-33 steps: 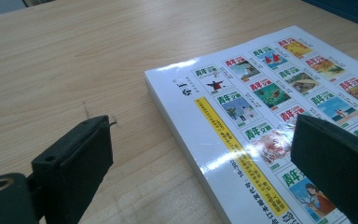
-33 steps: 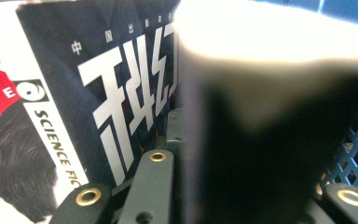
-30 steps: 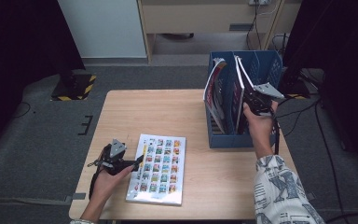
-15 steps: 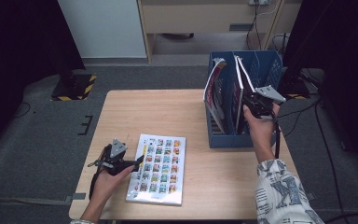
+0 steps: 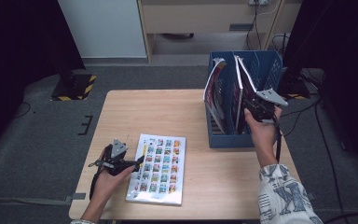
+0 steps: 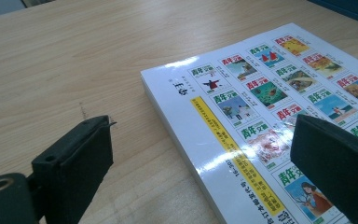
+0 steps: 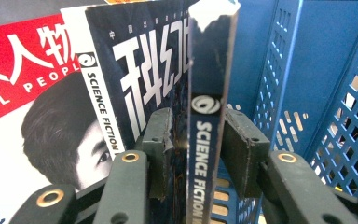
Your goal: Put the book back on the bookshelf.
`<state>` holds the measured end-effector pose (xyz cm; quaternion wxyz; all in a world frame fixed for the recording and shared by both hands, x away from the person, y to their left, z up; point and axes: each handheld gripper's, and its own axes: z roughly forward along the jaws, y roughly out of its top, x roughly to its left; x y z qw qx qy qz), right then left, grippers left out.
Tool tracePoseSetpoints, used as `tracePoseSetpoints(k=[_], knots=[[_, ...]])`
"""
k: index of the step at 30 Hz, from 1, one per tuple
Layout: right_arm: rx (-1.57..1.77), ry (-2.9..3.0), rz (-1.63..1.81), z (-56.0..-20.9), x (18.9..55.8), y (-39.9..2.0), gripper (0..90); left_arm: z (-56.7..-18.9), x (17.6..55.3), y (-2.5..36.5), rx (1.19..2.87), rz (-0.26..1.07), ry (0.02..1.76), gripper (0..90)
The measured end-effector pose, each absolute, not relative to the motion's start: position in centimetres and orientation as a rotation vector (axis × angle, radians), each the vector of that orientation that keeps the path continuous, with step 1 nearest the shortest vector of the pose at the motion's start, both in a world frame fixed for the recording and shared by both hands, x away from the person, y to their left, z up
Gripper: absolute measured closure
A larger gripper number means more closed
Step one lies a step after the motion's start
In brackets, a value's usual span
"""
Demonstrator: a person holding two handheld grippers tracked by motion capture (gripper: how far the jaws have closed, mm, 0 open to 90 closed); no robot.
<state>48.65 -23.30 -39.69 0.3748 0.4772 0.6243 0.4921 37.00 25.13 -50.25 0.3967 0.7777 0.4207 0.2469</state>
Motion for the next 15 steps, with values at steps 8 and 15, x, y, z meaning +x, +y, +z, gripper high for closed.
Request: tracePoseSetpoints(k=[8,15], knots=[[1.22,1.607,1.262,-39.36,48.25,-23.41,62.4,-50.25,36.99,25.06,1.972,0.627,1.063,5.4],[1.225,1.613,1.279,-39.26,48.17,-23.56,61.2,-50.24,36.99,25.06,1.974,0.629,1.063,5.3]])
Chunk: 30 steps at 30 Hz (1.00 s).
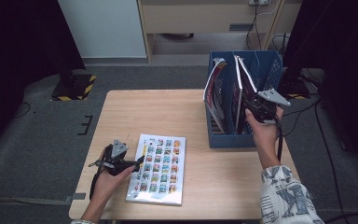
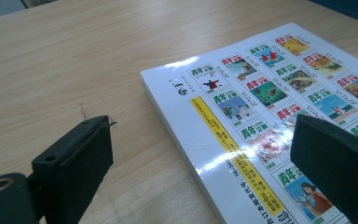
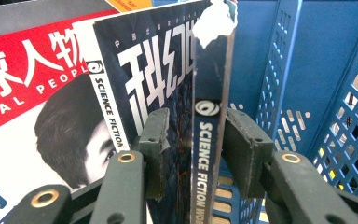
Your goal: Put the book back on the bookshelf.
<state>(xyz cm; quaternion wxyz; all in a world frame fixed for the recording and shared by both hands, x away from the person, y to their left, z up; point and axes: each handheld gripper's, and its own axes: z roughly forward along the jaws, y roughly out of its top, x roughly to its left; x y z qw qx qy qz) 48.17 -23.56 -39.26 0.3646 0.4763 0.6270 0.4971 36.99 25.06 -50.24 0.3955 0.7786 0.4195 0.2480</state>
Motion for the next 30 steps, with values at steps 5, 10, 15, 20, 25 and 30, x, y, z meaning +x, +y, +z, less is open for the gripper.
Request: tracePoseSetpoints(k=[5,10,15,20,25,30], knots=[[1.225,1.62,1.279,-39.3,48.1,-23.6,60.5,-50.2,37.0,25.0,1.975,0.629,1.061,5.4],[1.221,1.622,1.285,-39.1,48.0,-23.5,60.2,-50.3,37.0,25.0,1.976,0.629,1.06,5.4],[1.21,1.632,1.289,-39.0,47.6,-23.5,59.3,-50.3,37.0,24.9,1.983,0.629,1.057,5.4],[1.212,1.632,1.3,-39.1,47.0,-23.6,58.4,-50.3,36.9,24.7,1.987,0.631,1.054,5.4],[1.208,1.636,1.305,-39.1,46.6,-23.8,56.2,-50.3,37.0,24.7,1.99,0.632,1.055,5.4],[1.2,1.645,1.309,-39.1,46.4,-23.8,54.5,-50.3,37.0,24.7,1.992,0.632,1.055,5.4]])
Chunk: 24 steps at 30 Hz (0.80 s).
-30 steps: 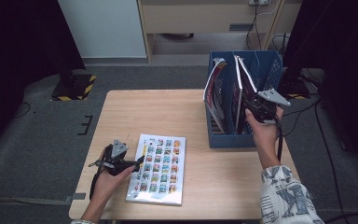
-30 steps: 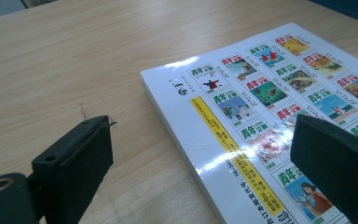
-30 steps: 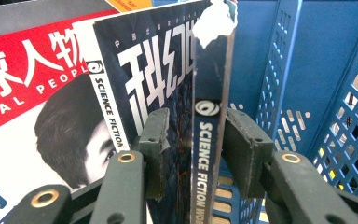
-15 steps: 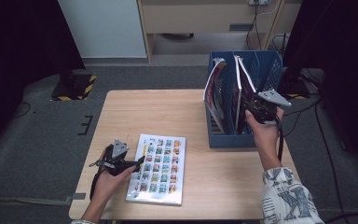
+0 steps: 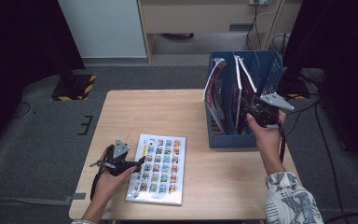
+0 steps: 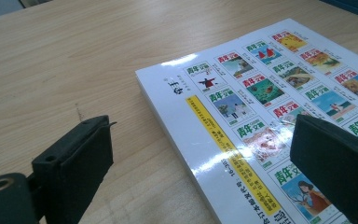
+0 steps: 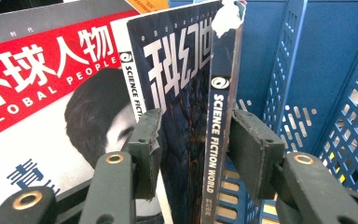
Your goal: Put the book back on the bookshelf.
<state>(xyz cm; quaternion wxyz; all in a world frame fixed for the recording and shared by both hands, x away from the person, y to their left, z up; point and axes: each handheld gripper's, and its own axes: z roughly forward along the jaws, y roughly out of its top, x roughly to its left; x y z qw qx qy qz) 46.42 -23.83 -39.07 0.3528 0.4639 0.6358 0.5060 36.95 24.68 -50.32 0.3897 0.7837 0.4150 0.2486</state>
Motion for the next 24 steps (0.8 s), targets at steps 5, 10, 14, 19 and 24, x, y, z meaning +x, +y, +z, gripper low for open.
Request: tracePoseSetpoints(k=[5,10,14,19,24], knots=[[1.195,1.647,1.312,-39.12,46.27,-23.76,54.3,-50.36,36.99,24.68,1.993,0.632,1.054,5.4],[1.192,1.653,1.312,-39.19,46.13,-23.74,53.6,-50.37,36.99,24.66,1.993,0.632,1.054,5.5],[1.183,1.659,1.315,-39.12,46.02,-23.66,52.7,-50.37,36.99,24.65,1.995,0.632,1.054,5.4],[1.174,1.674,1.319,-39.05,45.85,-23.47,50.6,-50.39,36.99,24.62,1.996,0.632,1.053,5.5],[1.15,1.692,1.315,-39.08,45.81,-22.82,49.7,-50.38,36.99,24.64,1.994,0.632,1.054,5.5]])
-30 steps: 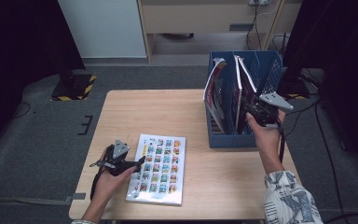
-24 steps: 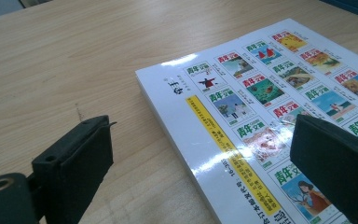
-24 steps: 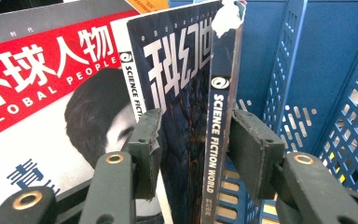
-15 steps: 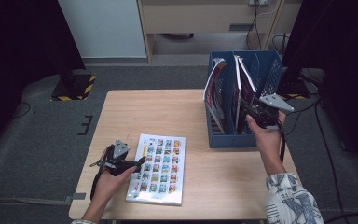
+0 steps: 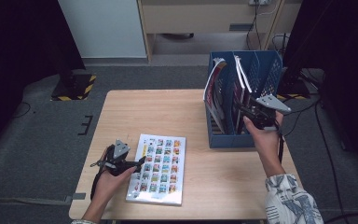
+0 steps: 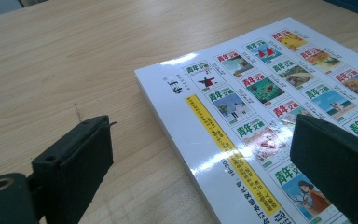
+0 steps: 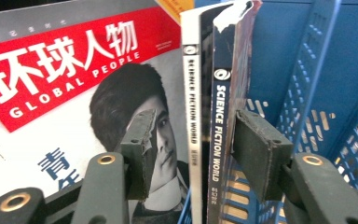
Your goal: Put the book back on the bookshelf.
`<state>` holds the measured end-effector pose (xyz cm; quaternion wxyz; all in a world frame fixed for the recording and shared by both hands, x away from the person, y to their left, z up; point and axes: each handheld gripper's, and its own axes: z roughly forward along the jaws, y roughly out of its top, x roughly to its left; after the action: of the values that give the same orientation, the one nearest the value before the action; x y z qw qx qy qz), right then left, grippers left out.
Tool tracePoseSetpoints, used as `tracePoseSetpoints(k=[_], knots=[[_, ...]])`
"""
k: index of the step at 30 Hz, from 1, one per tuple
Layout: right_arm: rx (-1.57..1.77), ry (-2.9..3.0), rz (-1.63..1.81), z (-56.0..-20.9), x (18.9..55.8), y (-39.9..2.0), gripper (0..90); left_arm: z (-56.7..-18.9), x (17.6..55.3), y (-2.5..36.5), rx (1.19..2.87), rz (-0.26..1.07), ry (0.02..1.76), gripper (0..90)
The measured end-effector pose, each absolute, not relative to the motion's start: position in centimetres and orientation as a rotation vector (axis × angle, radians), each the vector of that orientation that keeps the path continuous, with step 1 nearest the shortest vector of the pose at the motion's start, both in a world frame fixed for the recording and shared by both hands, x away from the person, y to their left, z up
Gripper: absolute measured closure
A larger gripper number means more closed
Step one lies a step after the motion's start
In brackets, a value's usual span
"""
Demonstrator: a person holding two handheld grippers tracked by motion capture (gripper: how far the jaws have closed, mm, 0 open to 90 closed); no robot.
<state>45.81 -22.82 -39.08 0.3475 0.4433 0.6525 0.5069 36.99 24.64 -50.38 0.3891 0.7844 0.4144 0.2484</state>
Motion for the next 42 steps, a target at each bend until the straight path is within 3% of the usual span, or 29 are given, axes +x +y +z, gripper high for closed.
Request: tracePoseSetpoints(k=[12,29,42], knots=[[1.14,1.709,1.291,-39.3,46.2,-22.2,43.1,-50.4,37.0,24.7,1.995,0.633,1.057,5.5],[1.16,1.706,1.252,-39.7,46.1,-22.1,13.2,-50.3,37.0,24.8,1.996,0.635,1.056,5.4],[1.152,1.74,1.281,-39.9,44.1,-22.1,11.1,-50.3,37.0,24.8,1.997,0.634,1.057,5.4]])
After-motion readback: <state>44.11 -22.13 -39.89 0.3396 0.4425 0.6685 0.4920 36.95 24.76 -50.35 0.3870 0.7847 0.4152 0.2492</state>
